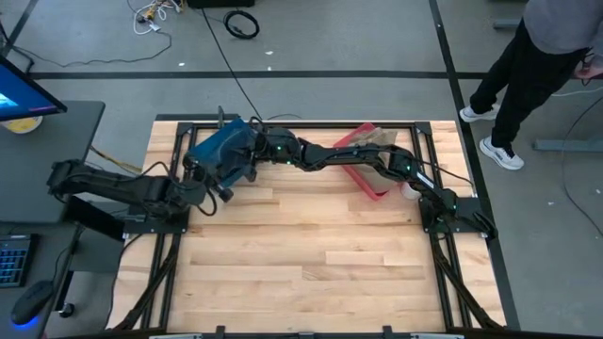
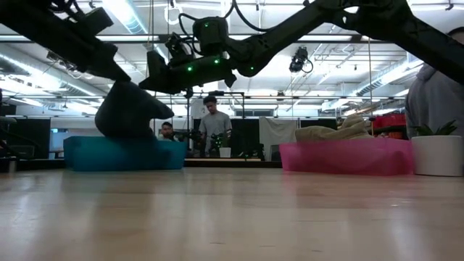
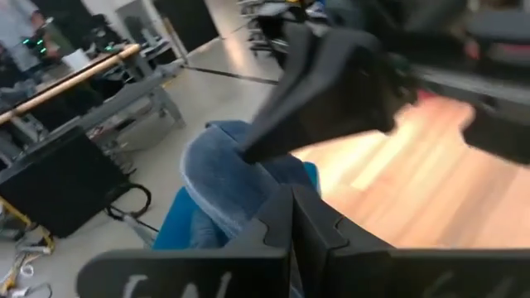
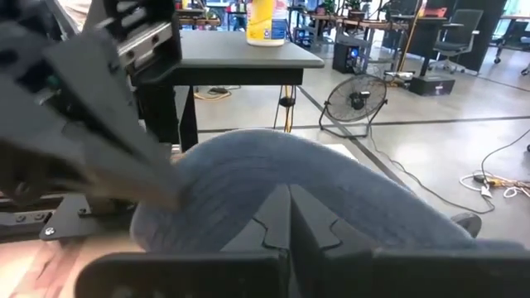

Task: Pick & Place hat
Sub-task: Put the blue cap into the blue bin

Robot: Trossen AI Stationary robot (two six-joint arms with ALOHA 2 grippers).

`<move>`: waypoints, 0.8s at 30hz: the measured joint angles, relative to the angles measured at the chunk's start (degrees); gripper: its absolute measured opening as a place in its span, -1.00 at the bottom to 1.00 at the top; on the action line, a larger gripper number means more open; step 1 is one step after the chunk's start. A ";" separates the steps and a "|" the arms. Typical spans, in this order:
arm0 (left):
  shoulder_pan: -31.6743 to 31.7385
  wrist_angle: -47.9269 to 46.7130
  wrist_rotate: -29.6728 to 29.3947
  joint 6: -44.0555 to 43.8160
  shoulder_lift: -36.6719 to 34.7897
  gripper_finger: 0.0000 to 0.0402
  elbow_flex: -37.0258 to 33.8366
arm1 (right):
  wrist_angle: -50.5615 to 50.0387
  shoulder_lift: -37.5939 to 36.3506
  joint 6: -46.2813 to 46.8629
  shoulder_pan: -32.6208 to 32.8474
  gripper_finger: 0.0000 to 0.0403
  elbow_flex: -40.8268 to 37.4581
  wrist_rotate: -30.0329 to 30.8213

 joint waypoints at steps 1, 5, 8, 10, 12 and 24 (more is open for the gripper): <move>0.66 0.00 -0.08 -0.26 0.00 -0.97 0.34 | 0.00 0.00 0.00 0.00 -1.00 0.00 -0.03; 3.81 -0.13 -0.11 -2.20 -0.07 -0.98 1.13 | -0.07 -0.02 -0.59 0.04 -1.00 0.00 -0.14; 6.03 -2.14 0.72 -6.05 -0.07 -0.98 1.16 | -1.99 -1.03 -0.37 0.22 -1.00 -0.04 -0.21; 7.82 -5.38 2.78 -9.95 -0.07 -0.98 1.24 | -4.00 -2.25 -0.78 0.37 -1.00 -0.04 -0.21; 9.45 -9.04 3.70 -13.77 -0.11 -0.98 1.27 | -6.28 -3.61 -0.81 0.53 -1.00 -0.04 -0.23; 17.75 -12.74 3.40 -12.17 -0.11 -0.98 1.24 | -35.33 -17.49 -6.75 2.74 -0.97 -0.04 -1.78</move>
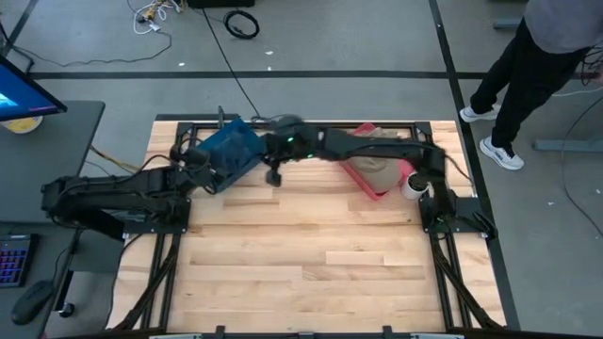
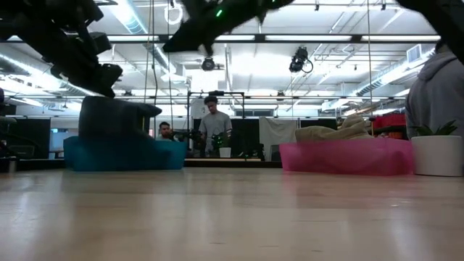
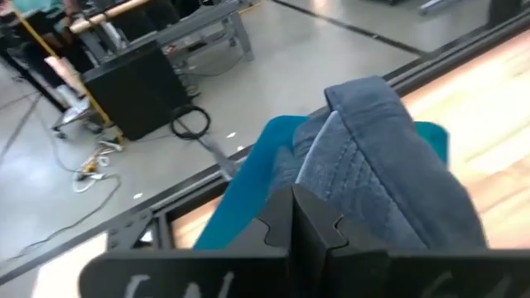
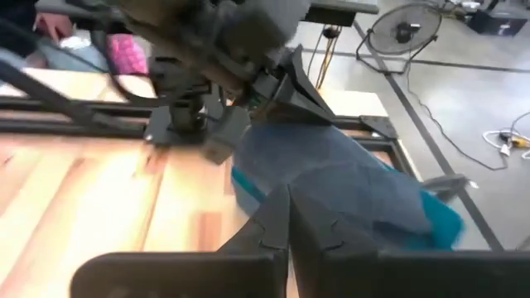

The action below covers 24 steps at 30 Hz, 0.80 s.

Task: Pick & Place hat
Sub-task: Put the blue cap into the blue bin

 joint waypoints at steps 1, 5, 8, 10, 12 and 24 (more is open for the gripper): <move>0.71 -0.32 -0.02 0.38 0.00 -0.98 0.00 | -2.79 -2.01 -0.57 0.04 -0.97 0.00 0.04; 3.99 -1.23 0.01 1.70 0.02 -0.98 -0.02 | -13.01 -11.04 -0.96 0.01 -0.96 0.02 0.09; 6.76 -1.65 1.72 1.51 0.02 -0.98 -0.02 | -19.02 -17.57 -0.93 0.02 -0.96 0.07 0.13; 8.61 -2.13 2.62 1.10 0.02 -0.98 -0.04 | -21.96 -21.56 -0.59 0.20 -0.96 0.07 0.28; 10.21 -2.20 3.49 1.30 0.03 -0.98 -0.11 | -24.42 -25.25 -0.27 0.53 -0.96 0.08 0.26; 19.95 -3.06 14.04 2.69 0.07 -0.98 -0.13 | -36.41 -35.63 1.85 3.55 -0.96 0.11 0.28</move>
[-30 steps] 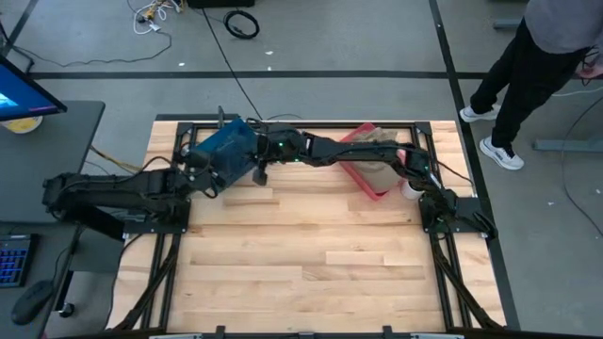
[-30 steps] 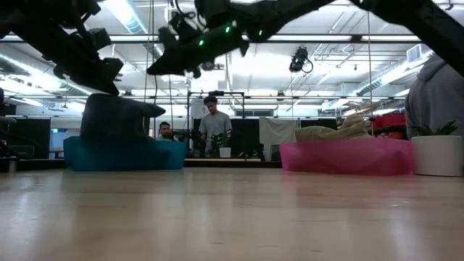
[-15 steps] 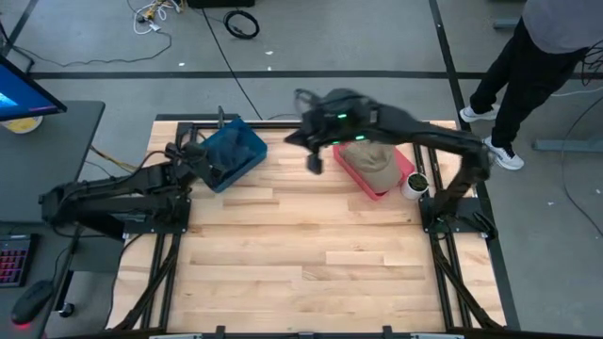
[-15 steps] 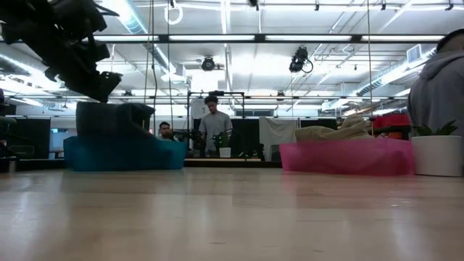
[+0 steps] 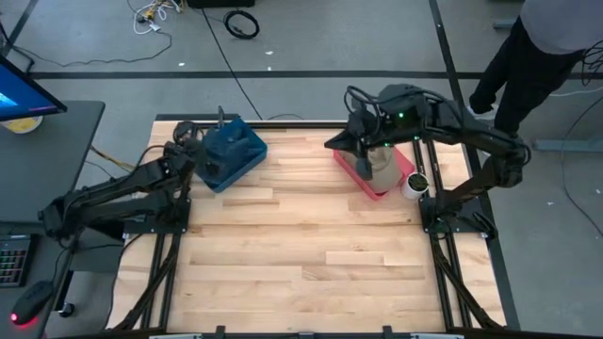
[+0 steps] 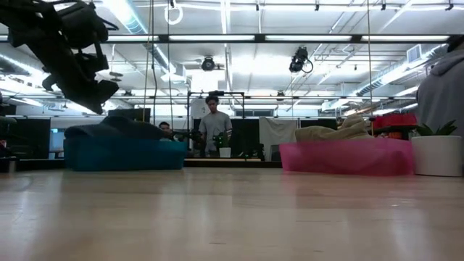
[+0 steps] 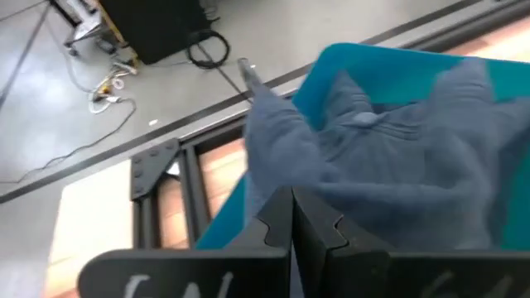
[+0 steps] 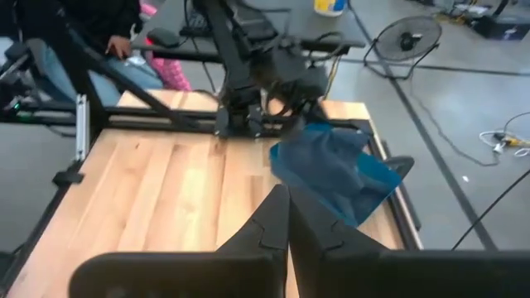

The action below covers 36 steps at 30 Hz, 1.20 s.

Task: Pick & Place hat
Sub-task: Put the blue cap into the blue bin

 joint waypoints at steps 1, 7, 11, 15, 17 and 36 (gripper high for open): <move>0.64 0.10 -0.03 0.58 0.00 -0.98 0.00 | -0.43 0.02 0.00 0.30 -0.96 0.00 0.00; 1.37 0.56 5.01 1.41 -0.01 -0.98 3.68 | -3.38 0.46 1.29 2.15 -0.96 -0.04 0.00; 1.68 -0.63 9.11 -2.72 0.65 -0.98 4.39 | -4.99 0.39 1.27 2.95 -0.96 -0.09 0.00; 3.04 -5.24 10.00 -8.79 5.41 -0.98 4.33 | -5.72 0.39 1.16 2.94 -0.96 -0.09 0.00; 4.14 -4.42 9.05 -11.49 8.81 -0.99 4.33 | -5.18 0.39 1.20 2.94 -0.96 -0.38 0.00; 9.96 6.03 16.82 -2.30 24.61 -0.99 9.28 | -1.93 -0.38 2.79 2.91 -0.96 -4.92 0.01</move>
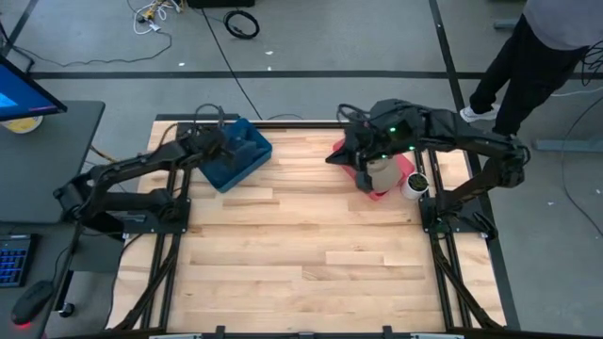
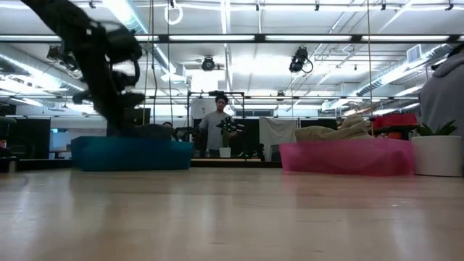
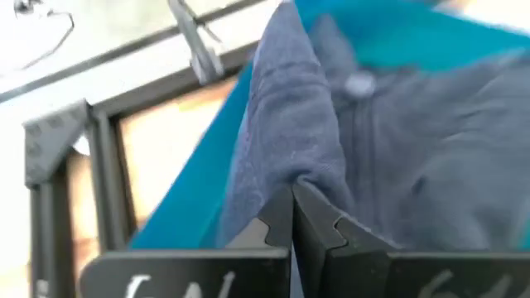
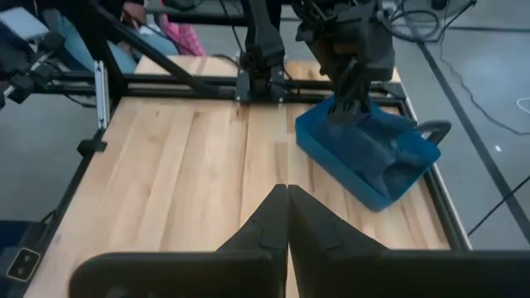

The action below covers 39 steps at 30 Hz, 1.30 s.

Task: Pick & Place hat
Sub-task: Put the blue cap into the blue bin, then return to Home Position

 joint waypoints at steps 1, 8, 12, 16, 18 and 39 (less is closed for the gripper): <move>-0.11 -2.04 -0.22 0.14 -1.11 -0.99 1.57 | -0.03 -0.61 0.00 0.00 -0.96 0.00 -0.01; -2.07 -16.46 -0.52 1.23 -8.54 -0.99 13.14 | -2.57 -4.40 -1.79 -0.09 -0.96 0.00 2.32; -5.11 -17.29 0.27 3.91 -13.56 -0.99 16.63 | -2.99 -6.70 -1.76 -0.85 -0.96 -1.91 3.27; -9.87 -14.24 1.78 8.47 -20.06 -0.99 16.91 | 3.45 -12.35 -1.17 -2.12 -0.96 -12.22 3.27; -12.20 -14.39 1.85 9.94 -23.38 -0.99 16.91 | 8.17 -16.73 -0.05 -3.07 -0.96 -19.28 3.05; -29.63 13.27 9.91 21.04 -47.35 -0.99 -11.36 | 40.18 -72.47 12.14 -6.86 -0.96 -79.33 3.18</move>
